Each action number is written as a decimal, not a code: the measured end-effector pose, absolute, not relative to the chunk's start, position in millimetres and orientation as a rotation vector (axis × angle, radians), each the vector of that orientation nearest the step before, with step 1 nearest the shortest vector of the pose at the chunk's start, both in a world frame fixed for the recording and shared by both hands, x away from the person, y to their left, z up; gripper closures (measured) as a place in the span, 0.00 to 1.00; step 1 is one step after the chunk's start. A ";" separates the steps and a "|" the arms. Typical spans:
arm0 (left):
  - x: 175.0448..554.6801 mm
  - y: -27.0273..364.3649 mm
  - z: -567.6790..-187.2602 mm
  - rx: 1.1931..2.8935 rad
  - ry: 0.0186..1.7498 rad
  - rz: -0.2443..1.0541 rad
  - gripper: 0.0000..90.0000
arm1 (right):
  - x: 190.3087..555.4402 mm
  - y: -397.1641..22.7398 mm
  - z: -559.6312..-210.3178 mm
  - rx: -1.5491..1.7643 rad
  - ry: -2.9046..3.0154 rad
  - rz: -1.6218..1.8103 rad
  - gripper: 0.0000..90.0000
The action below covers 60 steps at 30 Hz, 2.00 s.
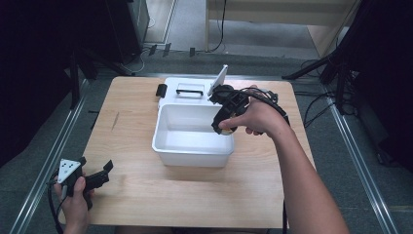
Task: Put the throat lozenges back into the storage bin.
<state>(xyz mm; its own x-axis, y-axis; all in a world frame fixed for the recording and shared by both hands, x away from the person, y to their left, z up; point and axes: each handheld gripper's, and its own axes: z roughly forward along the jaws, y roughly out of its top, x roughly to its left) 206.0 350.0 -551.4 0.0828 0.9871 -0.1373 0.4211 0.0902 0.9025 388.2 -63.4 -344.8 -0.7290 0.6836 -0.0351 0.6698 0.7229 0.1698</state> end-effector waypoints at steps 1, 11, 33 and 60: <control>205.9 350.2 -551.3 1.473 1.479 0.802 0.00 | 388.6 -60.9 -345.7 1.113 2.829 0.218 0.23; 206.0 350.4 -551.4 1.470 1.479 0.799 0.00 | 385.4 -42.3 -362.6 0.888 2.880 0.166 0.23; 206.1 350.4 -551.5 1.477 1.475 0.796 0.00 | 388.7 -49.4 -407.2 0.584 2.958 0.189 0.23; 206.7 351.3 -551.6 1.469 1.478 0.780 0.00 | 400.3 -35.1 -439.5 0.625 2.955 0.012 0.23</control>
<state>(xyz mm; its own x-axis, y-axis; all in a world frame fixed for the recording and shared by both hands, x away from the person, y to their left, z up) 206.7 351.3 -551.6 0.0929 0.9836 -0.1549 0.4274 0.1011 0.8984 400.3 -35.1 -439.5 -0.9074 0.4037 -0.1171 0.4027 0.9147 0.0326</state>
